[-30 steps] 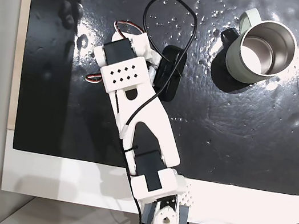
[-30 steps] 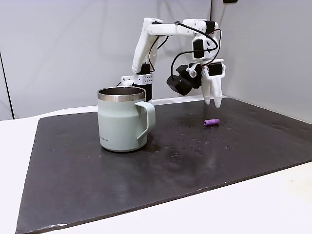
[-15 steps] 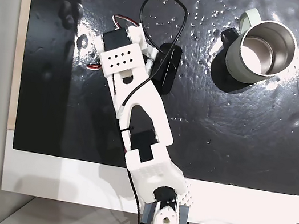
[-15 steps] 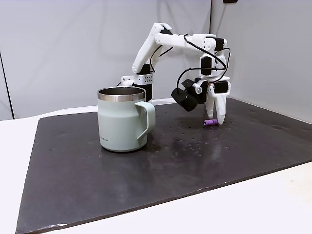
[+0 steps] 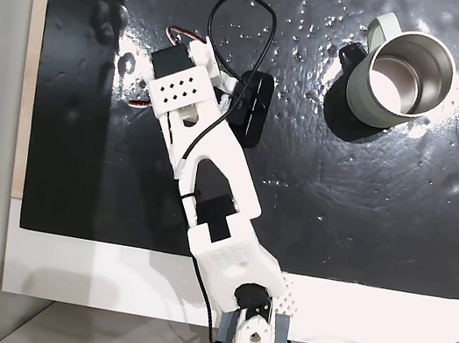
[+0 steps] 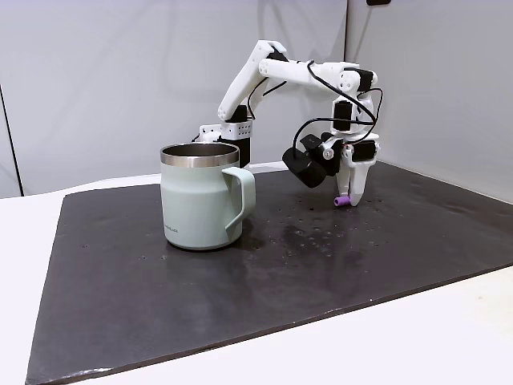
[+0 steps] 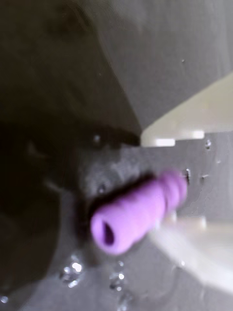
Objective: Grasp a pengrip and put it in the cup.
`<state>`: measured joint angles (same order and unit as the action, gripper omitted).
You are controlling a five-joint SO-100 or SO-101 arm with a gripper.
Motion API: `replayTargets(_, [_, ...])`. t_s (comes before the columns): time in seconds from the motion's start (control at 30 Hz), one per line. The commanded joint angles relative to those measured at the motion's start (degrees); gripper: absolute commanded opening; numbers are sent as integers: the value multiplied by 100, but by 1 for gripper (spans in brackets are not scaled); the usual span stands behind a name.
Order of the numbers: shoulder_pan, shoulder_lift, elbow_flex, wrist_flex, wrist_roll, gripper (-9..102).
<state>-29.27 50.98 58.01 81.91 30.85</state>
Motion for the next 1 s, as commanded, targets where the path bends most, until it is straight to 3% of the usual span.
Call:
replayTargets(0.0, [132,88,-229,149,-9,0])
replayTargets(0.23, [158,448,-105,185,-9,0])
replayTargets(0.67, [132,3445,747,158,-826,0])
replayTargets(0.97, [817,4210,650,448,-1389,0])
